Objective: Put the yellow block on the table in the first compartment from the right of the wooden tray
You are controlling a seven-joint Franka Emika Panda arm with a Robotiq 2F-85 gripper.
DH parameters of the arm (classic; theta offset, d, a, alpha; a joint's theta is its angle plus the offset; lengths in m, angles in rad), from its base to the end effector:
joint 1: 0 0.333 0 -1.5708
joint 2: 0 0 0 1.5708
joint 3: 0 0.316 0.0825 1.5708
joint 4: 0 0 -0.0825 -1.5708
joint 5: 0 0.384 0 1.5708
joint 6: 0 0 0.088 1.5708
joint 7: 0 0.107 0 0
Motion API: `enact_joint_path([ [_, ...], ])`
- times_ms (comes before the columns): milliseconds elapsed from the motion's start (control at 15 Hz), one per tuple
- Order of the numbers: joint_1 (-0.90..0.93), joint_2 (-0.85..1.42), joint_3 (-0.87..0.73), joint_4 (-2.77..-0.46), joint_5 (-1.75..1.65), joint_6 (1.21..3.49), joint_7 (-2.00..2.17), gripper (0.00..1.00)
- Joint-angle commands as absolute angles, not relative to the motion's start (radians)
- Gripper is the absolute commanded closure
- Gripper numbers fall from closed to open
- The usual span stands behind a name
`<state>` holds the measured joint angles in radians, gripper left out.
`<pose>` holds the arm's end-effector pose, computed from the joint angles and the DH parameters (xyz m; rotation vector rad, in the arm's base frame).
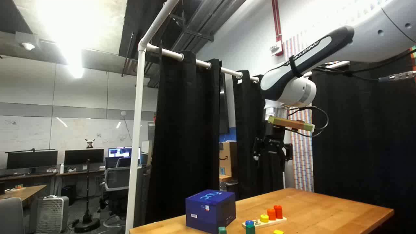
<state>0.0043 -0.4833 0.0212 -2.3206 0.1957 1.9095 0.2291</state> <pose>0.4138 0.0254 0.5304 -2.9303 0.3893 -0.0731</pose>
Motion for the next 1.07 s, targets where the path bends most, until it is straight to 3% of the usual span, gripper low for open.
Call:
enact_joint_path([
  [0, -0.003, -0.483, 0.027, -2.314, 0.198, 1.908, 0.226, 0.00],
  [1000, -0.002, -0.417, 0.023, -2.320, 0.029, 1.928, 0.074, 0.00],
])
